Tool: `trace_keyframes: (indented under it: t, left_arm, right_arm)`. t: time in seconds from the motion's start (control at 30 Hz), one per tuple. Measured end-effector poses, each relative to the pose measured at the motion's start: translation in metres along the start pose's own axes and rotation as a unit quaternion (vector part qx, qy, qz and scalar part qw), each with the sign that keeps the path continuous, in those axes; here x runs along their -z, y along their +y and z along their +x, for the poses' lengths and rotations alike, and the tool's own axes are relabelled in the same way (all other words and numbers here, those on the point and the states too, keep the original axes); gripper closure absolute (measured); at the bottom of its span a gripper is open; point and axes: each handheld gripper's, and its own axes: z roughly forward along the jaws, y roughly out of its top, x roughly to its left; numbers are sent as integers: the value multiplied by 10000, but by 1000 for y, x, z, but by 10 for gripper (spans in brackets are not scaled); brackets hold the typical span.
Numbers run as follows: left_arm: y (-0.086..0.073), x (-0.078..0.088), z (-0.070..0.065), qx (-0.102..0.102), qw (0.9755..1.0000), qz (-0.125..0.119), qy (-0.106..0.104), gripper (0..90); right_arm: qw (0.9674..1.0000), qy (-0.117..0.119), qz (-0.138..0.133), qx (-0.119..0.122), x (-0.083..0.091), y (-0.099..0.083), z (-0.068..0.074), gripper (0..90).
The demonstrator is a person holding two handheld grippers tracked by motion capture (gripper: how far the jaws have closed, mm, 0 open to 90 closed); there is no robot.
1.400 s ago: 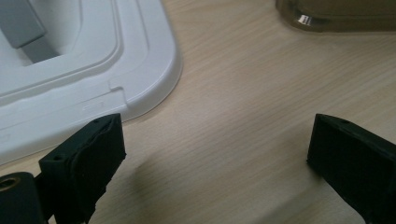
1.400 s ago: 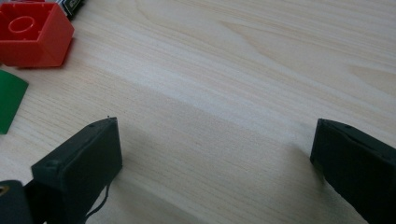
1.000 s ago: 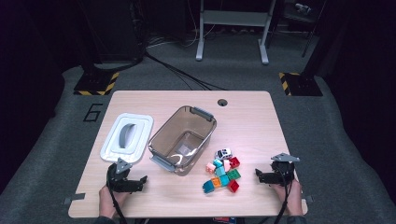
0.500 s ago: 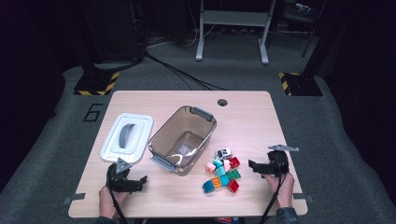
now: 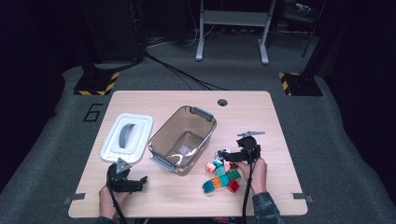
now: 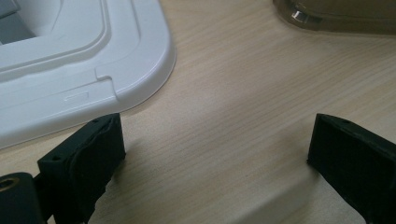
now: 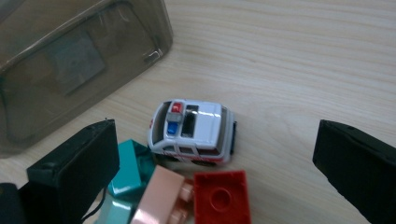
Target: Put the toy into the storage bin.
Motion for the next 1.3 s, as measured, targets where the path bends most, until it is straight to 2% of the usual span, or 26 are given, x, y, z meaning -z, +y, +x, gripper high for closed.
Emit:
trace_keyframes:
  t: [0.07, 0.2, 0.27, 0.37, 0.4, 0.53, 0.57, 0.6, 0.83, 0.93, 1.03, 1.07, 1.17, 1.3]
  left_arm:
    - [0, 0, 0, 20, 10000, -17, 2, 36]
    - [0, 0, 0, 17, 10000, 0, -7, 36]
    - [0, 0, -1, 40, 10000, -17, -15, 37]
    - [0, 0, -1, 24, 10000, -22, -18, 37]
    - [0, 0, -1, 24, 10000, -23, -17, 37]
    - [0, 0, -1, 16, 10000, -3, -33, 37]
    - [0, 1, -1, 5, 10000, 20, -31, 37]
    - [0, 1, -1, -1, 10000, 25, -33, 37]
    - [0, 0, -1, 11, 10000, -11, -41, 38]
    - [0, 0, -1, 14, 10000, -13, -37, 38]
    - [0, 1, -1, -5, 10000, 19, -42, 38]
    - [0, 0, -1, 6, 10000, -13, -28, 38]
    - [0, 0, -1, 13, 10000, -17, -36, 38]
    - [0, 1, -1, -1, 10000, 7, -32, 38]
  right_arm:
    - [9999, 20, 148, 12, -7, 5, 4, 5]
    - [9988, -183, 427, 147, -21, 11, 13, 36]
    - [9982, -231, 543, 95, -28, 12, 14, 48]
    - [9978, -182, 633, -13, -33, 12, 15, 86]
    - [9978, -203, 634, 72, -35, 13, 14, 105]
    - [9966, -290, 772, 88, -41, 14, 20, 146]
    - [9964, -310, 772, 184, -42, 14, 19, 159]
    - [9960, -374, 785, 192, -43, 15, 21, 173]
    - [9948, -440, 897, 203, -51, 15, 25, 234]
    - [9942, -459, 971, 114, -52, 14, 25, 234]
    - [9941, -459, 955, 217, -53, 14, 23, 233]
    - [9941, -462, 978, 114, -53, 14, 24, 232]
    - [9934, -438, 1051, 155, -56, 13, 24, 237]
    - [9937, -457, 1006, 193, -57, 13, 26, 241]
